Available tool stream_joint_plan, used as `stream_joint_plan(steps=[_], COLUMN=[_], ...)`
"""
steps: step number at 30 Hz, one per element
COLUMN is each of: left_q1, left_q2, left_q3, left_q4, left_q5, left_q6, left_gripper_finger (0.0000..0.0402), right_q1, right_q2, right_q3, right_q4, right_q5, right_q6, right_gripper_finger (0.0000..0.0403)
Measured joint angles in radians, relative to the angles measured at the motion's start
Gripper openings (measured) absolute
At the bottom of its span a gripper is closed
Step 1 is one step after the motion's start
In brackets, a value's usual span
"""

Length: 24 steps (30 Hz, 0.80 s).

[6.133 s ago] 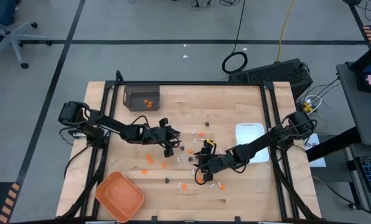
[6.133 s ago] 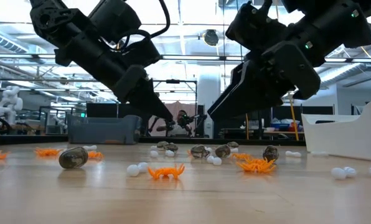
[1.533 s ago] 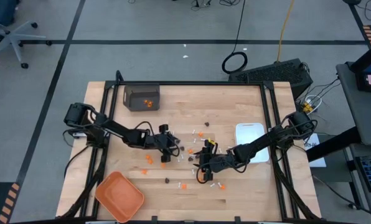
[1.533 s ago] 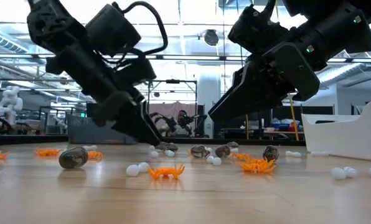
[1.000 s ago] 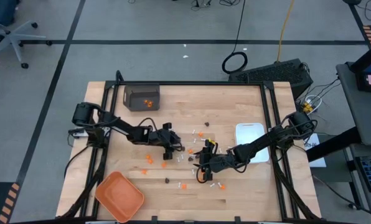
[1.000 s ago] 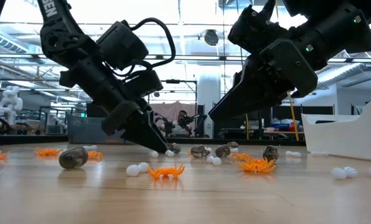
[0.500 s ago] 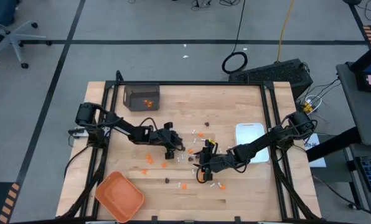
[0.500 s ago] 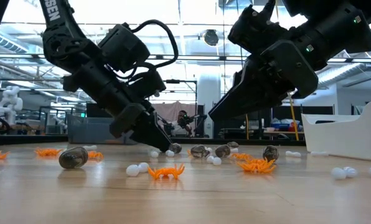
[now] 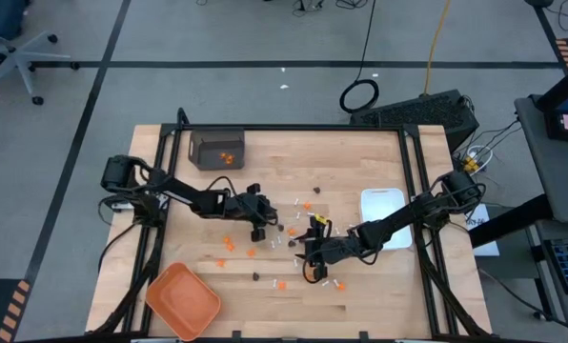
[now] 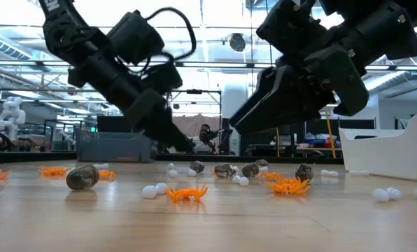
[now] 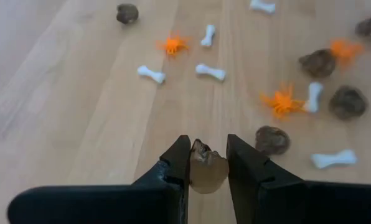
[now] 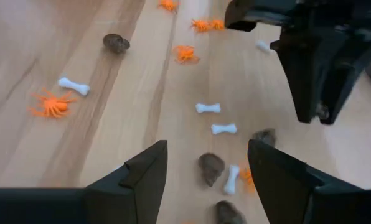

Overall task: Sort Halloween decoration
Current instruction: Put the black skull toy into the white bin

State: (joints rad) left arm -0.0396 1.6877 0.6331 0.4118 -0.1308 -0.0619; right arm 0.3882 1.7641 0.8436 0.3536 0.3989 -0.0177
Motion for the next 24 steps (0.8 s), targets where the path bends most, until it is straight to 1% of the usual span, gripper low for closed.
stream_joint_plan(steps=[5,7,10,14,17,19,22,24], left_q1=[-0.034,-0.051,-0.076,-0.11,-0.133,-0.142,-0.148,-0.152], left_q2=[-0.043,-0.054,-0.056,-0.056,-0.056,-0.056,-0.049,-0.049], left_q3=[0.003,0.001,0.003,0.003,0.003,0.003,0.003,0.003], left_q4=[0.034,0.042,0.101,0.226,0.27,0.299,0.319,0.321], left_q5=[0.026,0.028,0.069,0.124,0.15,0.15,0.146,0.142], left_q6=[-0.014,-0.032,-0.044,-0.063,-0.063,-0.063,-0.064,-0.073], left_gripper_finger=[0.0064,0.0064,0.0064,0.0064,0.0064,0.0064,0.0064,0.0064], right_q1=[0.005,0.006,0.006,0.006,0.006,0.006,0.006,0.002], right_q2=[0.0,0.0,-0.001,-0.001,-0.001,-0.001,-0.001,-0.001], right_q3=[0.0,0.0,0.0,0.0,0.0,0.0,0.0,0.0], right_q4=[0.081,0.119,0.14,0.166,0.227,0.272,0.318,0.318], right_q5=[0.101,0.106,0.104,0.118,0.185,0.204,0.195,0.164], right_q6=[-0.186,-0.295,-0.435,-0.581,-0.646,-0.696,-0.757,-0.767], right_gripper_finger=[0.0208,0.0208,0.0208,0.0208,0.0208,0.0208,0.0208,0.0208])
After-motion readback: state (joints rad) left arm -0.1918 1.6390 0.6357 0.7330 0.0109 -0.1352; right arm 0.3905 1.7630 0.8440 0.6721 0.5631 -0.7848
